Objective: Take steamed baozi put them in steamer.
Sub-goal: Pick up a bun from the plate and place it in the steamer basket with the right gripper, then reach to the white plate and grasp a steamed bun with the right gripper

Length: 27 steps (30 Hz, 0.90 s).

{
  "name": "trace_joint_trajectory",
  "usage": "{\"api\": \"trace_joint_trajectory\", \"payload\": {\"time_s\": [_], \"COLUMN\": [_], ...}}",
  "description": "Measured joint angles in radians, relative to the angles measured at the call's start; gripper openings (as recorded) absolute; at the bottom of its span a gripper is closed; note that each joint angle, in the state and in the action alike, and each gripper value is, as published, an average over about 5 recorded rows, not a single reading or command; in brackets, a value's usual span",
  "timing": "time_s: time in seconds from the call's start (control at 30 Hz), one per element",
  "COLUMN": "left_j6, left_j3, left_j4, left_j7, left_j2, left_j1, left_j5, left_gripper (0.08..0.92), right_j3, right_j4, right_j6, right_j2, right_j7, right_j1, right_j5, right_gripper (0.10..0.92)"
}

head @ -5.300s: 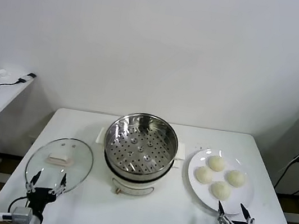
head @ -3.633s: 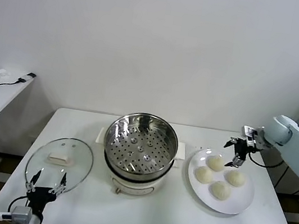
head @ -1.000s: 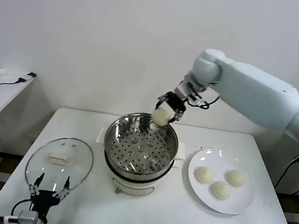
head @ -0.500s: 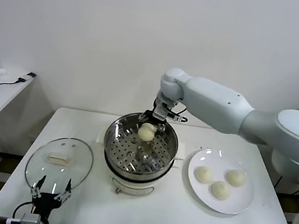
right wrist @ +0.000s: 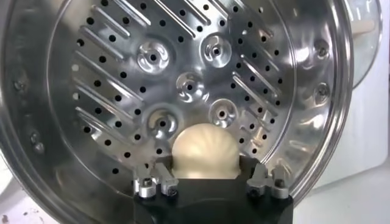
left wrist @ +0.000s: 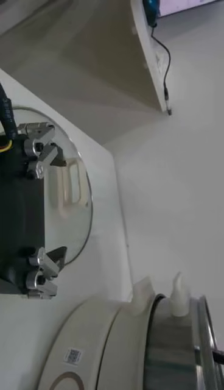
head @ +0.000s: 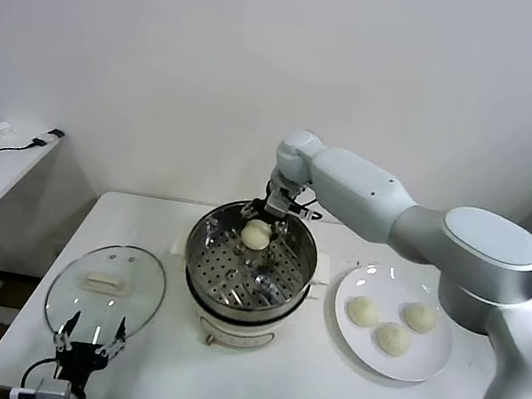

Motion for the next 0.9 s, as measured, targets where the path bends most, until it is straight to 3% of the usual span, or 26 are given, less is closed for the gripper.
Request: {"api": "trace_joint_trajectory", "payload": {"time_s": [0.23,0.4,0.6,0.9], "left_j6": [0.001,0.0,-0.001,-0.001], "left_j3": [0.002,0.004,0.0,-0.004], "left_j4": [-0.007,-0.016,-0.019,-0.017], "left_j7": [0.0,0.0,-0.001,-0.001], "left_j2": [-0.001,-0.001,0.007,0.011], "left_j1": [0.001,0.006,0.006,-0.001], "left_j5": [0.0,0.0,-0.007,-0.021], "left_gripper": [0.823,0.823,0.823,0.823], "right_j3": [-0.027,-0.072,-0.168,-0.356], "right_j4": [0.038,0.111,0.231,0.415], "right_j6": [0.006,-0.053,-0.243,-0.589], "right_j2": [-0.031,-0.107,-0.276,-0.534], "right_j7": [-0.034,-0.088,-0.112,-0.044], "right_j1": [0.056,0.149,0.267,0.337], "right_j5": [0.088,0.258,0.478,0.655], "right_gripper": [0.823,0.823,0.823,0.823]}}
